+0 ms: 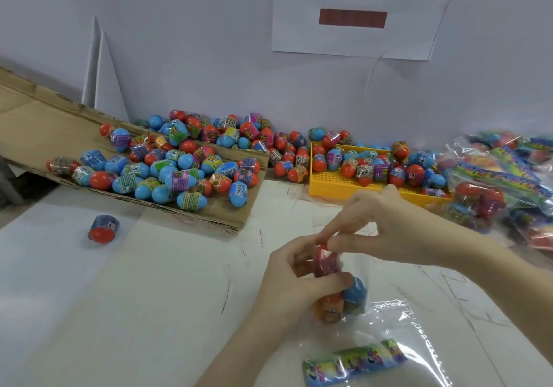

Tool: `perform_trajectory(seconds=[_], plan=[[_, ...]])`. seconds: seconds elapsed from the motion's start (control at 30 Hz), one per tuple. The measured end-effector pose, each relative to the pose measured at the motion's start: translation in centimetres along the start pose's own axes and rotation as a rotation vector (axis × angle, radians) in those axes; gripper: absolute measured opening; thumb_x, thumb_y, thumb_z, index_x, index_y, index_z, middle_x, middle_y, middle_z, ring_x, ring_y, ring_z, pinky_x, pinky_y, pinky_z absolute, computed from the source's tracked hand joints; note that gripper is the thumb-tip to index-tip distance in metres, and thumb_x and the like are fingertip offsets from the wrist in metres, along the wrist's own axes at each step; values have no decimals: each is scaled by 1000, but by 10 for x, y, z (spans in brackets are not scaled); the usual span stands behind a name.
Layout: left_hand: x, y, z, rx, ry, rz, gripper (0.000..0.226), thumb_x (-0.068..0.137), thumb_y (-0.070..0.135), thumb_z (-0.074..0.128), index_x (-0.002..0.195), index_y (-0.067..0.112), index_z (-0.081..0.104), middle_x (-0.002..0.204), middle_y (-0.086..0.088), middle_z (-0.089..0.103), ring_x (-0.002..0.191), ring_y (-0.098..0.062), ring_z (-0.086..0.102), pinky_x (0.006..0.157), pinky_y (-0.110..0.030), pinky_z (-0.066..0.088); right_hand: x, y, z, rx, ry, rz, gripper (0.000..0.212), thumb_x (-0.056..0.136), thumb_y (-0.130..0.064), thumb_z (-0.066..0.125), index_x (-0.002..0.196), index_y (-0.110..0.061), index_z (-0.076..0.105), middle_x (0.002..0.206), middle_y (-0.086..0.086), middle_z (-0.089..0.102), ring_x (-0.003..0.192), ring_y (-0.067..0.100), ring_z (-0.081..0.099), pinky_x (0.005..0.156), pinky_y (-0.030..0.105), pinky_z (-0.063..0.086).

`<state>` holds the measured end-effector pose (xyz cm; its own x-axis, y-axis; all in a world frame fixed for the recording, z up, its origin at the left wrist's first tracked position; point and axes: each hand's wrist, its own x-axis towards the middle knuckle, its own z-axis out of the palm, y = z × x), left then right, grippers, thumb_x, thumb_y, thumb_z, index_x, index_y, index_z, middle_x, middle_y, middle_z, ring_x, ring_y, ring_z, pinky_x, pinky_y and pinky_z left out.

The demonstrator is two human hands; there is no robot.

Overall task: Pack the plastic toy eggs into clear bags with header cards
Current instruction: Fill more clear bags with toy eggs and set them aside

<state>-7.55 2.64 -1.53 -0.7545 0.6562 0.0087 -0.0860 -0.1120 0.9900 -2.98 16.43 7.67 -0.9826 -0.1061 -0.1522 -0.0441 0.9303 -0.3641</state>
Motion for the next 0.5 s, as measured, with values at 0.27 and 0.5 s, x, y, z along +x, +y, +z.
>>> perform_trajectory(seconds=[0.27, 0.5], plan=[[-1, -2, 0, 8, -42, -22, 35, 59, 4, 75, 81, 30, 70, 91, 7, 73, 90, -9, 67, 78, -24, 55, 68, 110, -12, 163, 734, 562, 29, 87, -33, 60, 105, -11, 64, 95, 4, 66, 79, 10, 55, 68, 25, 46], [0, -1, 1, -55, -49, -13, 37, 53, 12, 71, 81, 36, 71, 93, 4, 72, 93, -13, 68, 75, -23, 55, 97, 136, 5, -81, 720, 672, 38, 80, -32, 69, 109, -9, 59, 100, 10, 63, 85, 21, 57, 73, 33, 48]])
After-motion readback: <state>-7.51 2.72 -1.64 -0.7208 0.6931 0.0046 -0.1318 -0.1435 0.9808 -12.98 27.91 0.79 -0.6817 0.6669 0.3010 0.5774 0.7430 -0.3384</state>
